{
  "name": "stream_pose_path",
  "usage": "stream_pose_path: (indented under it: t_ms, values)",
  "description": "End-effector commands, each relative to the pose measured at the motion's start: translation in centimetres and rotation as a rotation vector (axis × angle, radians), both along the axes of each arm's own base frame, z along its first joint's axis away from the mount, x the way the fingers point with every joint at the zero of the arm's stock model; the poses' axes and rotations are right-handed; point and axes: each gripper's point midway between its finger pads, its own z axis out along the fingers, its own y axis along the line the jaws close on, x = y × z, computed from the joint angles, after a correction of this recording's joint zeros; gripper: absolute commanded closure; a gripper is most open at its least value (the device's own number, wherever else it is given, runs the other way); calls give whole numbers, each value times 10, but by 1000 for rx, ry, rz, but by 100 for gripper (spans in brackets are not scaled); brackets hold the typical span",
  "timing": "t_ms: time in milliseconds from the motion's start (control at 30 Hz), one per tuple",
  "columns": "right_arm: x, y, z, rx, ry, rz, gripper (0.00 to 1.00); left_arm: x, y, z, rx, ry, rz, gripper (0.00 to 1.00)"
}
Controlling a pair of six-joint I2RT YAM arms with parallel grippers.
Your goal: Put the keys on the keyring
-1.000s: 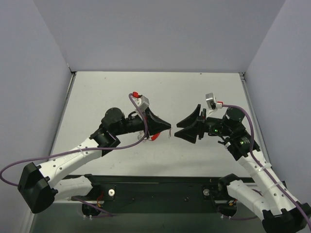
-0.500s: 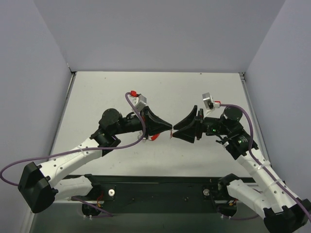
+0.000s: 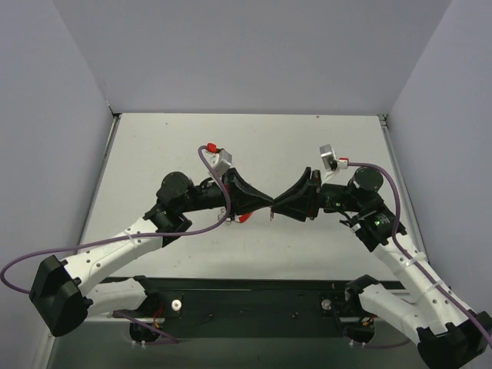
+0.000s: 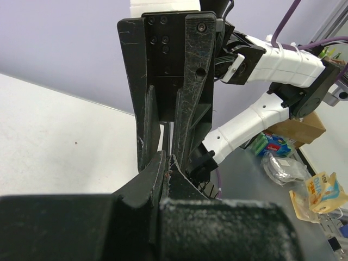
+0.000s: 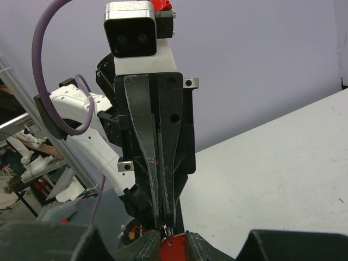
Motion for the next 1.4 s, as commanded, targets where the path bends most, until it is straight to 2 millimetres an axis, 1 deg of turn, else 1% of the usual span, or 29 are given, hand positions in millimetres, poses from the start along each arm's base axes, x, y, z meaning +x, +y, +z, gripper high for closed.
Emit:
stream_pose_path:
  t_ms: [0,100,200,267,300,533,667,700,733,800,867,900,967,1100,1233,1267,1300,1367]
  values:
    - [-5,3,26,55,-119,37,75,-3,2,15,-42,-41,-18,100]
    - [-5,3,27,58,-120,39,76,-2,1,13,-36,-38,-17,100]
    - [-5,3,26,58,-117,41,82,-3,2,14,-41,-40,-16,100]
    - [-4,4,26,58,-116,42,90,-2,2,14,-40,-39,-16,100]
    - [-5,4,27,59,-115,45,100,-3,2,14,-40,-39,-18,100]
    - [-5,4,28,62,-124,50,100,-3,1,12,-37,-37,-19,100]
    - [-6,4,27,61,-124,53,100,-1,3,16,-45,-43,-9,100]
    - [-6,4,25,58,-117,54,100,1,5,17,-46,-42,0,98]
    - [-6,4,24,58,-117,54,100,3,6,18,-50,-41,10,82]
    - [-6,4,24,58,-120,57,100,7,10,21,-60,-38,24,60]
    - [-6,4,23,56,-119,57,100,8,13,26,-74,-43,37,42]
    - [-7,4,23,56,-118,59,100,10,15,28,-81,-43,46,39]
    - [-6,4,22,54,-118,54,100,14,20,31,-93,-43,64,33]
    - [-5,4,19,47,-115,55,100,22,29,33,-106,-26,80,29]
    - [-3,5,16,39,-110,53,100,36,39,22,-72,6,125,28]
    - [-3,5,14,36,-109,52,100,44,43,18,-61,14,153,28]
    - [-1,5,11,30,-105,49,100,49,45,8,-25,37,176,28]
    - [2,5,8,20,-96,42,100,60,51,2,7,55,232,28]
